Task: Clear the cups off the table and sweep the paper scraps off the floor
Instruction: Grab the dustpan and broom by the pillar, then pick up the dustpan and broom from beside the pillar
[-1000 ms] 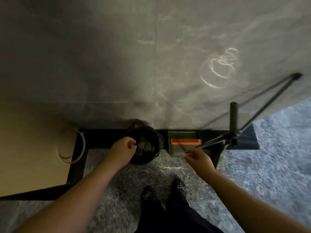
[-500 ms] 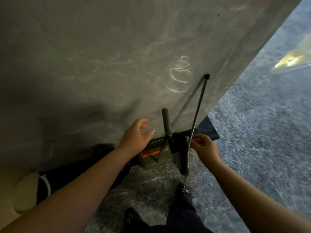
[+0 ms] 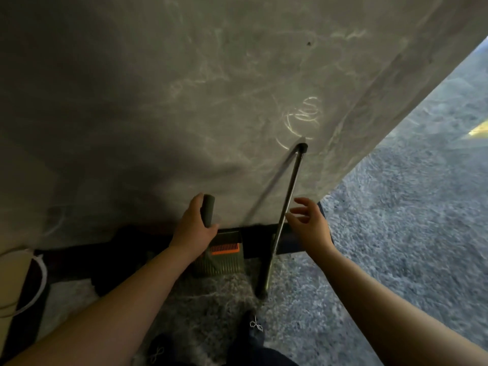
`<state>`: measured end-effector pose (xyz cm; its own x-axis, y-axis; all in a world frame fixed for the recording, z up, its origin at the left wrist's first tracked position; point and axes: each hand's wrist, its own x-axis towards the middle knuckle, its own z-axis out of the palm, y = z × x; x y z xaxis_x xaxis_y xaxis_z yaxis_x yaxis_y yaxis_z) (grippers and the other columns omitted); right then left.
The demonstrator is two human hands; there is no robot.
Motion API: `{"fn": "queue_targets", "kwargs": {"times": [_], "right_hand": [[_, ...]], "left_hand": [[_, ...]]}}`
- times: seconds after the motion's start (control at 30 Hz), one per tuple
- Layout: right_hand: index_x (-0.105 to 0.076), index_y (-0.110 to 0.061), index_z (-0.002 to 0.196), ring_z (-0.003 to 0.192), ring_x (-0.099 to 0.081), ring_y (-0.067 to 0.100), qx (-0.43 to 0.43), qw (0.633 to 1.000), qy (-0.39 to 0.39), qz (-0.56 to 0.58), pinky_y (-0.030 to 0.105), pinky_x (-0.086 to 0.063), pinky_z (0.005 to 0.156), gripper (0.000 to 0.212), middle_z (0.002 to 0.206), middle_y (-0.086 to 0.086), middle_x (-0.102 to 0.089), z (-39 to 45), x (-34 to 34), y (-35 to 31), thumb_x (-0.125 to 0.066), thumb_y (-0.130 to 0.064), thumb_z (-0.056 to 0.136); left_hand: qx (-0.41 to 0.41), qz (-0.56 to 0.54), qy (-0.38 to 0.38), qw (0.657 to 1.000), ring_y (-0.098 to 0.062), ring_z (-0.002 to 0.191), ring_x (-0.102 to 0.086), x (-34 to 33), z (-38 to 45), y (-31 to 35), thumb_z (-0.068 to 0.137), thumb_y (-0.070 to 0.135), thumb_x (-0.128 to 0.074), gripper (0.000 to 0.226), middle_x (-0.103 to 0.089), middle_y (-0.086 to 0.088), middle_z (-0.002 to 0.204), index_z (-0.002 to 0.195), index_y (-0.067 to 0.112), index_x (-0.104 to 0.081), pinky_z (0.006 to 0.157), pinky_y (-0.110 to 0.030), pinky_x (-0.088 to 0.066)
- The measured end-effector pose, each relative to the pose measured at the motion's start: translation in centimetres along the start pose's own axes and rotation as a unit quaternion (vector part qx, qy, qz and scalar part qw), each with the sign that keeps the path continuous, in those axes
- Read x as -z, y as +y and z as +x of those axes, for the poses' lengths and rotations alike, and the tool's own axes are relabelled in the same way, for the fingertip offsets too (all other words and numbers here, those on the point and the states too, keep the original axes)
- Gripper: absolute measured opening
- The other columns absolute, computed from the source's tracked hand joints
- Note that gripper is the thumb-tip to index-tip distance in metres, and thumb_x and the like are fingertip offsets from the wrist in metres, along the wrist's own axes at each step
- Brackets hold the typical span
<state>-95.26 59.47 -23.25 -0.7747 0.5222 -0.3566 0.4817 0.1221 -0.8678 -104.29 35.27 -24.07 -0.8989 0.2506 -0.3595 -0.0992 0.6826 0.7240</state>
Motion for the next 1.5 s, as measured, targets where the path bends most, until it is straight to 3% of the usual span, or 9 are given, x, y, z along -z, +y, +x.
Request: {"fn": "queue_targets", "kwargs": {"times": [0.13, 0.3, 0.5, 0.63, 0.73, 0.97, 1.2, 1.33, 1.5], "right_hand": [[-0.049, -0.025, 0.127, 0.096, -0.063, 0.016, 0.021, 1.000, -0.016, -0.016, 0.030, -0.054, 0.075, 0.044, 0.108, -0.002, -0.062, 2.5, 1.3, -0.5, -0.067, -0.022, 0.088], [-0.046, -0.024, 0.130, 0.090, -0.061, 0.012, 0.043, 0.999, -0.013, -0.004, 0.021, -0.049, 0.065, 0.048, 0.107, -0.004, -0.058, 5.1, 1.9, -0.8, -0.068, -0.019, 0.088], [-0.035, -0.032, 0.139, 0.108, -0.055, 0.016, 0.069, 0.996, 0.052, -0.013, 0.031, -0.051, 0.083, 0.071, 0.129, 0.001, -0.047, 10.2, 1.2, -0.6, -0.075, -0.026, 0.081], [-0.028, -0.029, 0.143, 0.117, -0.048, 0.016, 0.061, 0.994, 0.080, -0.039, 0.029, -0.044, 0.089, 0.080, 0.136, 0.001, -0.043, 13.4, -0.1, 0.2, -0.077, -0.027, 0.079], [-0.034, -0.027, 0.140, 0.118, -0.049, 0.014, 0.055, 0.994, 0.076, -0.046, 0.029, -0.045, 0.090, 0.070, 0.136, 0.001, -0.044, 15.0, -1.1, 1.2, -0.074, -0.023, 0.082], [-0.050, -0.020, 0.126, 0.104, -0.055, 0.011, 0.061, 0.992, 0.102, -0.047, 0.026, -0.044, 0.087, 0.035, 0.118, -0.002, -0.060, 16.6, -1.8, 1.9, -0.059, -0.013, 0.092], [-0.057, -0.017, 0.109, 0.090, -0.060, 0.012, 0.089, 0.993, 0.071, -0.020, 0.024, -0.048, 0.080, 0.022, 0.098, -0.002, -0.063, 13.9, -0.9, 2.9, -0.065, -0.016, 0.089], [-0.058, -0.014, 0.099, 0.085, -0.061, 0.008, 0.092, 0.995, 0.039, -0.021, 0.011, -0.044, 0.070, 0.016, 0.090, -0.003, -0.064, 10.2, 0.2, 2.8, -0.068, -0.021, 0.088], [-0.063, -0.014, 0.097, 0.093, -0.065, 0.016, 0.054, 0.998, 0.020, 0.028, 0.023, -0.052, 0.079, 0.014, 0.094, 0.002, -0.069, 5.0, 1.5, 2.6, -0.070, -0.019, 0.086]], "left_hand": [[0.028, -0.041, 0.027, 0.998, -0.025, 0.099, -0.062, -1.4, -0.1, -0.6, 0.088, 0.013, -0.066, 0.080, -0.055, -0.010, 0.129, 0.148, 0.040, -0.021, 0.073, -0.031, -0.053], [0.025, -0.069, 0.037, 0.997, -0.024, 0.098, -0.063, -1.8, 1.3, 0.0, 0.088, 0.012, -0.066, 0.079, -0.057, -0.007, 0.124, 0.145, 0.048, -0.024, 0.081, -0.044, -0.058], [0.020, -0.097, 0.036, 0.994, -0.018, 0.092, -0.065, -2.3, 2.7, 0.0, 0.089, 0.009, -0.066, 0.077, -0.058, -0.003, 0.120, 0.143, 0.048, -0.028, 0.079, -0.043, -0.058], [0.011, -0.099, 0.048, 0.994, -0.021, 0.092, -0.064, -2.7, 2.8, -0.1, 0.087, 0.011, -0.068, 0.078, -0.058, -0.003, 0.118, 0.131, 0.063, -0.030, 0.079, -0.044, -0.058], [0.000, -0.106, 0.062, 0.992, -0.015, 0.086, -0.065, -3.0, 2.4, -0.2, 0.086, 0.009, -0.069, 0.079, -0.062, 0.003, 0.107, 0.122, 0.069, -0.032, 0.076, -0.041, -0.058], [0.003, -0.112, 0.053, 0.992, -0.012, 0.085, -0.065, -2.9, 1.9, -0.4, 0.088, 0.008, -0.066, 0.075, -0.062, 0.009, 0.104, 0.127, 0.060, -0.030, 0.072, -0.030, -0.057], [-0.011, -0.108, 0.067, 0.992, -0.014, 0.080, -0.066, -3.1, 1.9, -0.2, 0.087, 0.007, -0.067, 0.077, -0.062, 0.004, 0.104, 0.119, 0.068, -0.032, 0.072, -0.036, -0.058], [-0.010, -0.101, 0.072, 0.992, -0.018, 0.083, -0.065, -2.9, 1.7, -0.5, 0.087, 0.009, -0.067, 0.080, -0.061, 0.003, 0.107, 0.114, 0.075, -0.031, 0.076, -0.043, -0.058], [-0.003, -0.090, 0.069, 0.994, -0.025, 0.088, -0.065, -2.4, 1.3, -1.3, 0.086, 0.012, -0.067, 0.078, -0.059, -0.002, 0.113, 0.120, 0.072, -0.031, 0.080, -0.050, -0.056]]}}
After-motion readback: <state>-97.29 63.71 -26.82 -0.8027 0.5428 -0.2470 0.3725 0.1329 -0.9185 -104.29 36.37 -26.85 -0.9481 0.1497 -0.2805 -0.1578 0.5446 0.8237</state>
